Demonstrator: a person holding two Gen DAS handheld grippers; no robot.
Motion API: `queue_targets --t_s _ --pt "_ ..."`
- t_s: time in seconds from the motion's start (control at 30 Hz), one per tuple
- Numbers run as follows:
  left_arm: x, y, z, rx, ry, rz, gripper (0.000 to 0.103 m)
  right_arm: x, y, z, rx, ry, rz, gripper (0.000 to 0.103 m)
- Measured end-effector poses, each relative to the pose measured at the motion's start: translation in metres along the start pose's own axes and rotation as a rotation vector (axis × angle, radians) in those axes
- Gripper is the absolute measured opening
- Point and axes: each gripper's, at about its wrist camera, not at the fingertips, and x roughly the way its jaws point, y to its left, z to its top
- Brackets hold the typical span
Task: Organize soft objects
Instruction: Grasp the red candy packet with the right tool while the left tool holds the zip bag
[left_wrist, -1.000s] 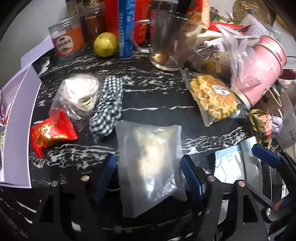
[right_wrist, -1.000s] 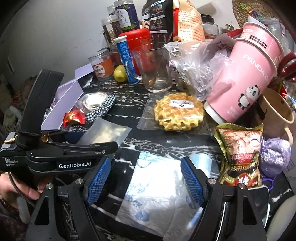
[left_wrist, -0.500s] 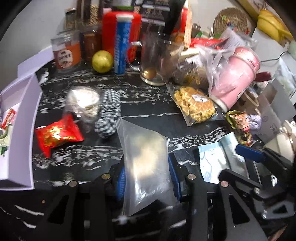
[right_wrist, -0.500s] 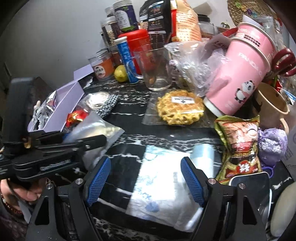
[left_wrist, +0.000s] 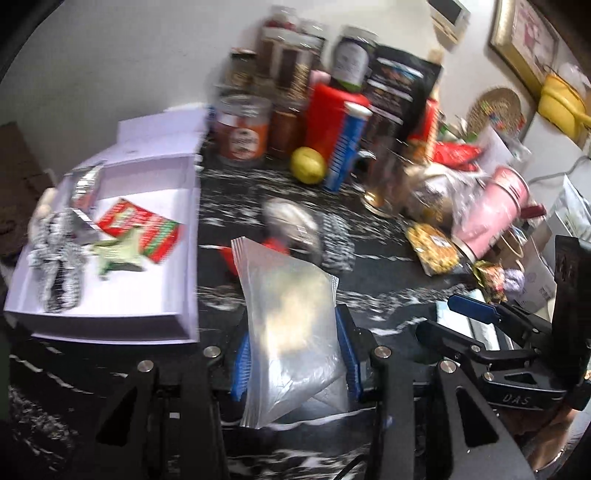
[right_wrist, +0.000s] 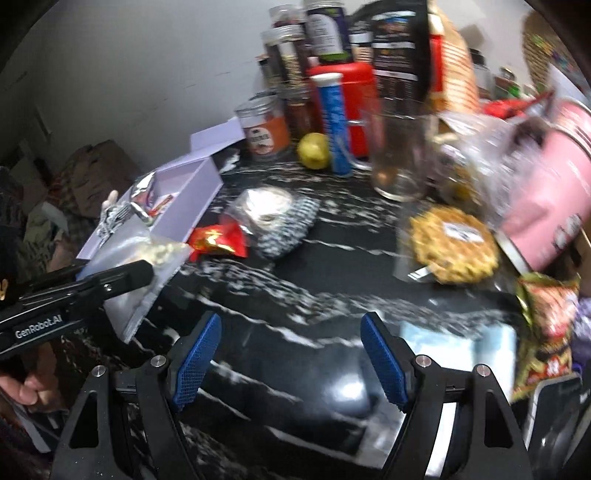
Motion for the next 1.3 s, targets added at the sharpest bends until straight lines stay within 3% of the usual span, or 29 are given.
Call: queue_targets --t_s 0.5,1.03,1.17,1.3 --pt "-0.019 0.085 0.007 -0.148 -0.072 0.080 0.040 0.069 0.063 0.037 -0.071 0.056 0.114 0.075" --pt "-0.007 0.122 0.008 -0.219 -0.056 0.077 0.040 0.144 0.085 0.060 -0.140 0.108 0.005 0.078" --pt "-0.007 0.122 0.008 -0.221 -0.055 0.076 0.040 0.146 0.086 0.058 -0.157 0.101 -0.027 0.063" --pt "-0.008 0.120 0.006 -0.223 -0.053 0.070 0.040 0.138 0.088 0.057 -0.160 0.084 -0.002 0.051"
